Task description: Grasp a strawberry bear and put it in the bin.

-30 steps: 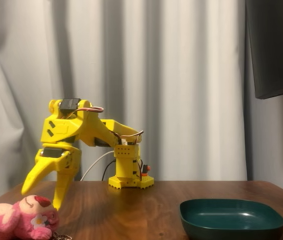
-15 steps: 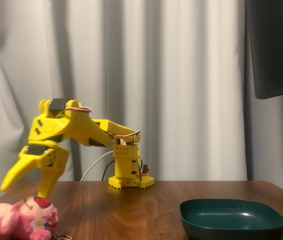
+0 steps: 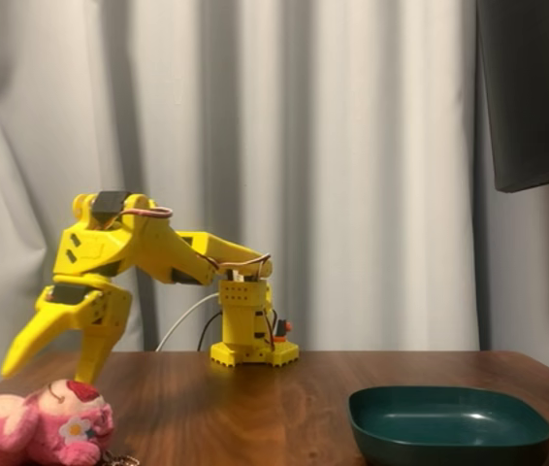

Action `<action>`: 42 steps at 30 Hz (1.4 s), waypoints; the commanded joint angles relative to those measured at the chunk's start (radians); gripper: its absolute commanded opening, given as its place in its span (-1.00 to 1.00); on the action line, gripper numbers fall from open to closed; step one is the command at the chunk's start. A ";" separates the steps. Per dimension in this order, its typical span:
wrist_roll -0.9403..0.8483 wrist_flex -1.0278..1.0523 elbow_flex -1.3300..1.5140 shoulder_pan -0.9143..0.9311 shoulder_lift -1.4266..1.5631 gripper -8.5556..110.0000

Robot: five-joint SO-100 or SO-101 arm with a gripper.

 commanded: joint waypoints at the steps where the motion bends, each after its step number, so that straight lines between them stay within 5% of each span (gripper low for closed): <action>1: 0.002 0.044 -0.060 0.026 0.037 -0.12; 19: 0.003 0.126 -0.064 0.017 0.009 -0.23; 26: 0.003 0.121 -0.066 0.011 0.006 -0.86; 36: 0.003 0.109 -0.066 0.018 0.002 -0.84; 40: -0.008 0.118 -0.066 0.023 0.002 -0.34; 42: -0.009 0.127 -0.066 0.025 0.002 -0.25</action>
